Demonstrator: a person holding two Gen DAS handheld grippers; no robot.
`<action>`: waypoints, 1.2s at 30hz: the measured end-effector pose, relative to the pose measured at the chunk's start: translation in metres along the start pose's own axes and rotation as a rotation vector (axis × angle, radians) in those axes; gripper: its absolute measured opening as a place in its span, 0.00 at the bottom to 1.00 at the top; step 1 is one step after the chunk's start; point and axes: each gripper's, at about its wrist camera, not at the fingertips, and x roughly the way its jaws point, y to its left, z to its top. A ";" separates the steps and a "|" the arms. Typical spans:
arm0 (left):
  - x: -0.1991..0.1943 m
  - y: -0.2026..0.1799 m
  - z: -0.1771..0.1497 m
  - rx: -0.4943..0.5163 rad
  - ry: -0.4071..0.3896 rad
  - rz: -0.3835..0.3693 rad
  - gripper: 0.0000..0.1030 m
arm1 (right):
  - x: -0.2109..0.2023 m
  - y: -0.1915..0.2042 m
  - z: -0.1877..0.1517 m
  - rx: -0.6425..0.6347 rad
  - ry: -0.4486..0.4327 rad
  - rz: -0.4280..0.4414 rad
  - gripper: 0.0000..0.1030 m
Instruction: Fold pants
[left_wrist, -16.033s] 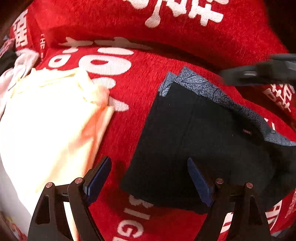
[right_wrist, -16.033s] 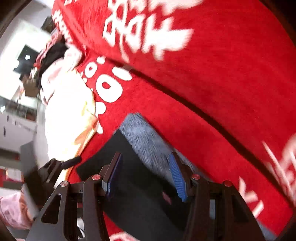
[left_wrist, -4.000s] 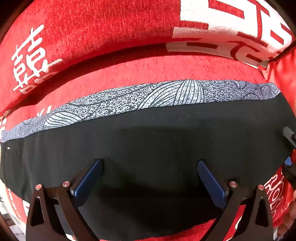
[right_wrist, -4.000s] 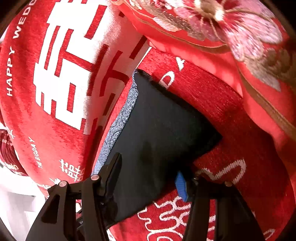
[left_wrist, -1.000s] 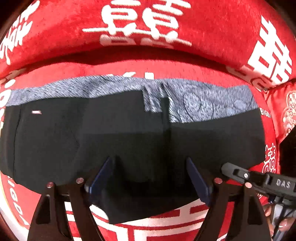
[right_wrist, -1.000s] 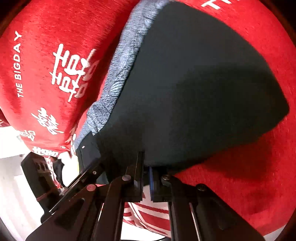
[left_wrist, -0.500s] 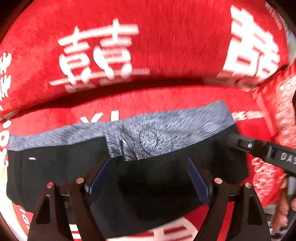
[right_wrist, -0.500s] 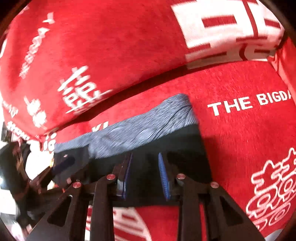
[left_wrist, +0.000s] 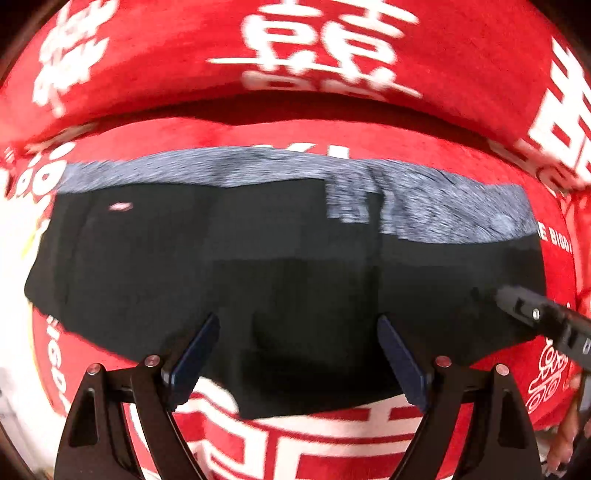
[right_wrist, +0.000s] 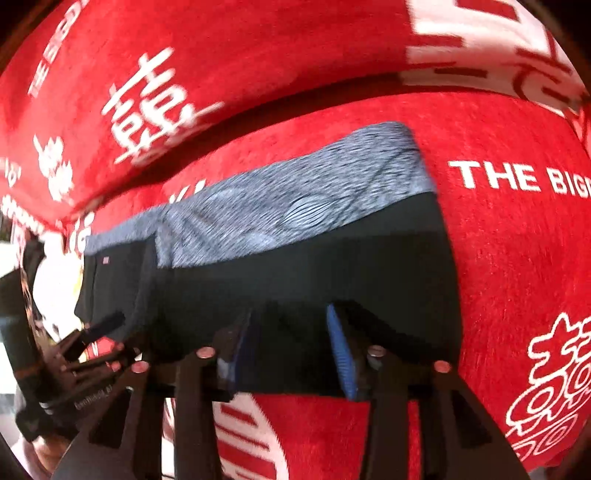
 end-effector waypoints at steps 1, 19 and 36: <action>0.000 0.006 -0.003 -0.019 -0.002 0.000 0.86 | 0.000 0.006 -0.001 -0.022 0.008 0.002 0.45; 0.005 0.104 -0.020 -0.137 0.024 0.005 0.86 | 0.058 0.119 -0.028 -0.184 0.091 -0.063 0.47; 0.008 0.176 -0.026 -0.238 0.010 -0.015 0.86 | 0.069 0.140 -0.033 -0.237 0.085 -0.149 0.63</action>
